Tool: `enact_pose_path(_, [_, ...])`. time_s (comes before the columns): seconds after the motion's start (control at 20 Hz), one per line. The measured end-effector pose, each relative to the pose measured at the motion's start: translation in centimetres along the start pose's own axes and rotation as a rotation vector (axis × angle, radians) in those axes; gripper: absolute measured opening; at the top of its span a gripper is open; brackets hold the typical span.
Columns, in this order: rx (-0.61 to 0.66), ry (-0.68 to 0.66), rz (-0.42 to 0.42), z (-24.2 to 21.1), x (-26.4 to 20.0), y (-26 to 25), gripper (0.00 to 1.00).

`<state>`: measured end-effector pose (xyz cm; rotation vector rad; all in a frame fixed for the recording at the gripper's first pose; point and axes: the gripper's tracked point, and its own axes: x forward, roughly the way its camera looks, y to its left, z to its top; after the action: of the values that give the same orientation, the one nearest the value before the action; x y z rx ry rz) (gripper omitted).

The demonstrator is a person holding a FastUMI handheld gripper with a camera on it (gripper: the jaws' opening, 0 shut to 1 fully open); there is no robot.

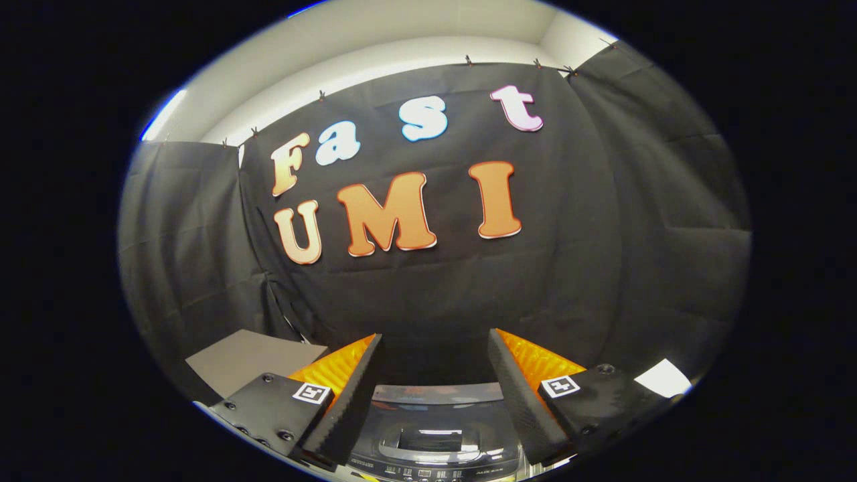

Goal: Put the clothes into the washing machine and then close the washing machine lid.

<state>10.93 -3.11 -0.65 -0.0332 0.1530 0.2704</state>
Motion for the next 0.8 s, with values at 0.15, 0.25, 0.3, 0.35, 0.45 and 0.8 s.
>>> enact_pose_path(0.15, [-0.001, -0.032, 0.007, 1.9, -2.4, -1.1, 0.99])
enact_pose_path(0.25, [-0.012, -0.049, -0.014, 2.7, -3.6, -2.2, 0.99])
enact_pose_path(0.3, [-0.018, -0.056, -0.031, 3.0, -4.0, -2.9, 0.99])
enact_pose_path(0.35, [-0.024, -0.058, -0.044, 3.3, -4.4, -3.4, 0.99])
enact_pose_path(0.45, [-0.04, -0.074, -0.054, 4.1, -5.5, -3.8, 0.99])
enact_pose_path(0.8, [-0.043, -0.102, -0.042, 4.6, -7.8, -3.7, 0.98])
